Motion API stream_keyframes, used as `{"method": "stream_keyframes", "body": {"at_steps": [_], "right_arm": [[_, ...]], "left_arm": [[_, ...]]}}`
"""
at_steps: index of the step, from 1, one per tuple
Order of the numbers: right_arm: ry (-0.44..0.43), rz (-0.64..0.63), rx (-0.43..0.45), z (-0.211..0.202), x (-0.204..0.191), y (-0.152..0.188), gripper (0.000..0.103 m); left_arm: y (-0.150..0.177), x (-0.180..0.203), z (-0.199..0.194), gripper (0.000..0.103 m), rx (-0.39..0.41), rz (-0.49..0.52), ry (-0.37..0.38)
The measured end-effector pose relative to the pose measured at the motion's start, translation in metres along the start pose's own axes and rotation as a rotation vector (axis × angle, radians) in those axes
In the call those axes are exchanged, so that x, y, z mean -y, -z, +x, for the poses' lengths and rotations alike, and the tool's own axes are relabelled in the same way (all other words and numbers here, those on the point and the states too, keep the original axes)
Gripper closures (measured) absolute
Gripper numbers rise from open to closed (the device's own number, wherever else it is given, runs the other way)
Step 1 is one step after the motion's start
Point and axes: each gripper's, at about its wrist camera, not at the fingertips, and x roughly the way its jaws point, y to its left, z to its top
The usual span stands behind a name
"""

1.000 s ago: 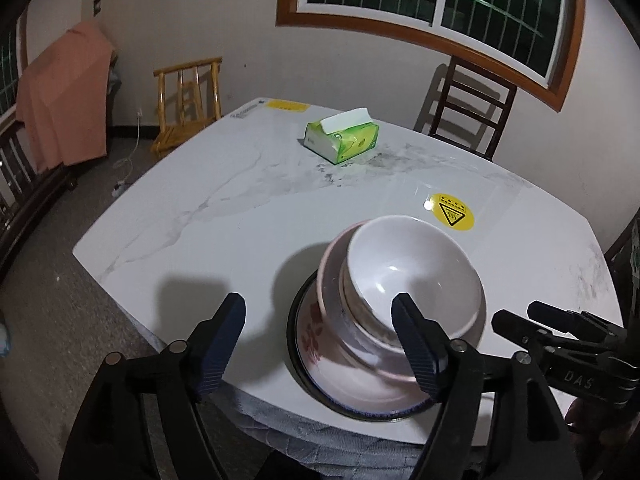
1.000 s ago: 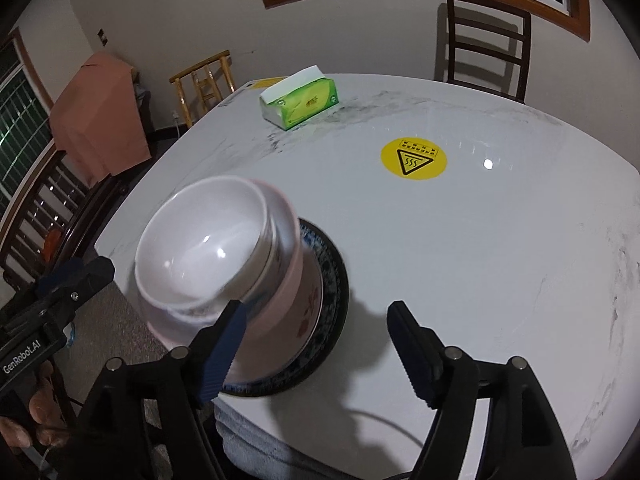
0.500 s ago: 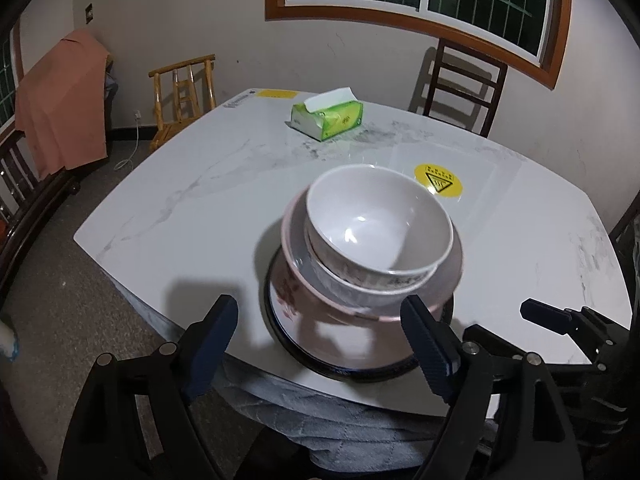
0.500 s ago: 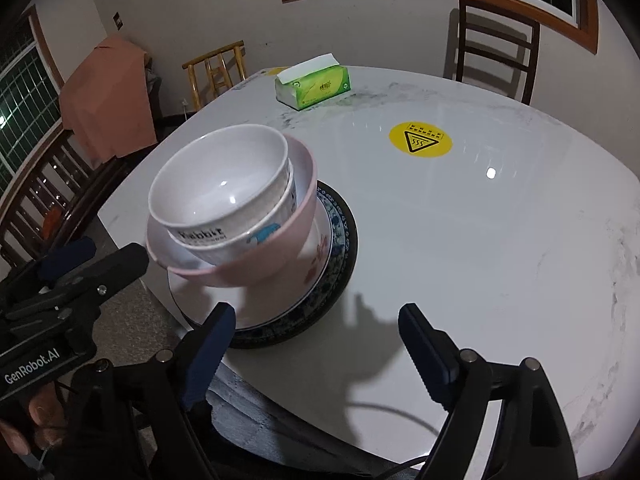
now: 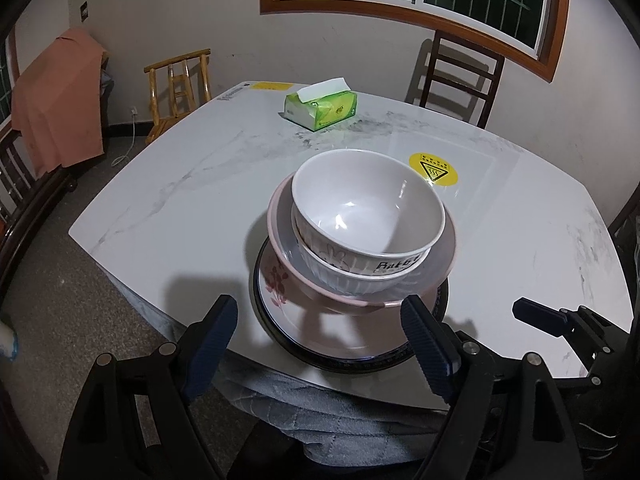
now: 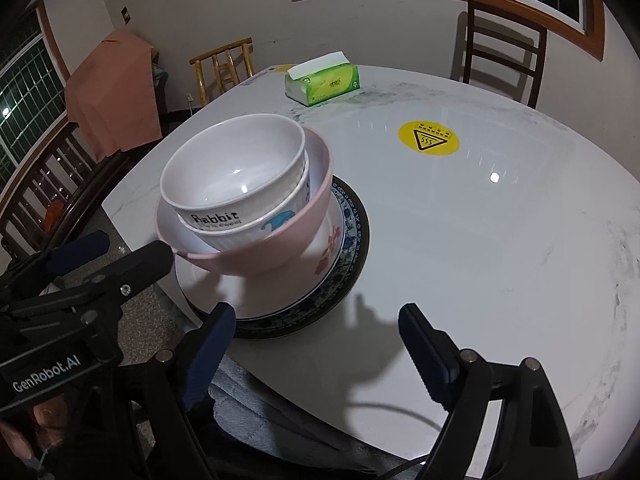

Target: Organize plates and bowls

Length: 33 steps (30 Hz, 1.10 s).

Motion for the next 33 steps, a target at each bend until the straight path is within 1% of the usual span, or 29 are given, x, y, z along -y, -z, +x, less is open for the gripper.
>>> {"method": "stream_keyframes", "body": {"at_steps": [19, 29, 33], "right_arm": [[-0.003, 0.006, -0.012, 0.0007, -0.0013, 0.0016, 0.017], [-0.008, 0.007, -0.019, 0.0016, -0.0025, 0.0023, 0.017], [-0.008, 0.004, -0.02, 0.0018, -0.0036, 0.0028, 0.017]], "left_arm": [[0.0, 0.0045, -0.0014, 0.022, 0.0, 0.013, 0.017], [0.0, 0.0053, -0.0016, 0.022, 0.005, 0.017, 0.004], [-0.0003, 0.0054, -0.003, 0.022, 0.007, 0.018, 0.019]]}}
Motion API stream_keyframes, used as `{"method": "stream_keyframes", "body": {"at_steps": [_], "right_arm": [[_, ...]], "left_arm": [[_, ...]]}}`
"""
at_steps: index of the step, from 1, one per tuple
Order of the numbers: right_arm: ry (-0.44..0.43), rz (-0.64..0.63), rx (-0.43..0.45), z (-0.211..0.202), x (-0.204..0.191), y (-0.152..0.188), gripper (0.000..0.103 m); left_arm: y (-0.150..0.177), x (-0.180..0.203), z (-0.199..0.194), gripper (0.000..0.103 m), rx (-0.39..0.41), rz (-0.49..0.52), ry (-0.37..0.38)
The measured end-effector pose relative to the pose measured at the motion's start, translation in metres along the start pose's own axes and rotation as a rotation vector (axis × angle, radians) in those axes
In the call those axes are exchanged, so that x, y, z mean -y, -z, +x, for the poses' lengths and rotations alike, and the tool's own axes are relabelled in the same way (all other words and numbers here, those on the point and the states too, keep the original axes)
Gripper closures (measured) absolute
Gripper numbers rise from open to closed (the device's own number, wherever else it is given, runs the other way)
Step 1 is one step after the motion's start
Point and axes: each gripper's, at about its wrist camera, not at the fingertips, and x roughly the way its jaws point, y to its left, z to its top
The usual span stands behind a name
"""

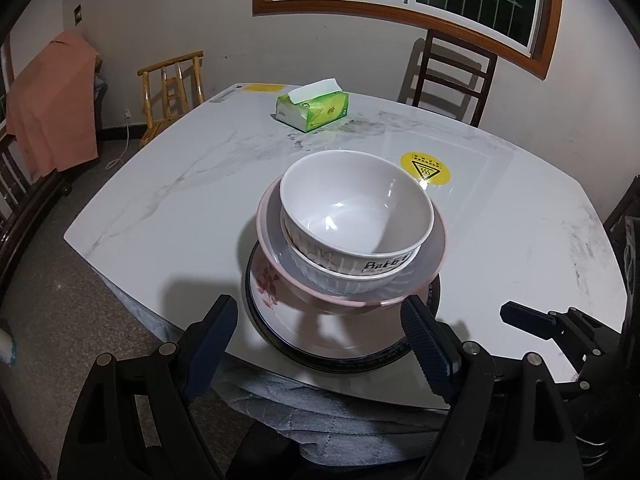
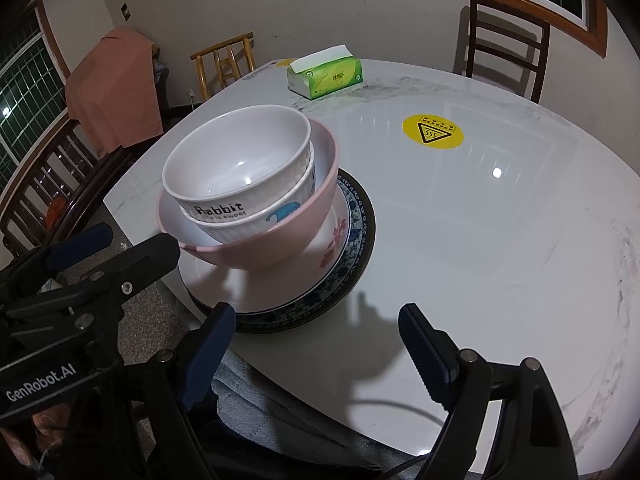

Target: Organize plates and bowls

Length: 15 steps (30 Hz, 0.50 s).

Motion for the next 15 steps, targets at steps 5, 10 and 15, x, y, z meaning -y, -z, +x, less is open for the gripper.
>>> {"method": "stream_keyframes", "body": {"at_steps": [5, 10, 15], "right_arm": [[0.001, 0.0, 0.0, 0.0006, -0.0004, -0.0007, 0.017], [0.0, -0.001, 0.002, 0.0004, -0.0011, -0.001, 0.017], [0.001, -0.001, -0.001, 0.0008, -0.0018, -0.0011, 0.017]], "left_arm": [[0.0013, 0.0023, -0.0012, 0.022, 0.009, 0.026, -0.001], [0.0026, 0.003, -0.0004, 0.022, 0.001, 0.034, -0.001], [0.0024, 0.0023, -0.0007, 0.022, 0.006, 0.031, 0.003]]}}
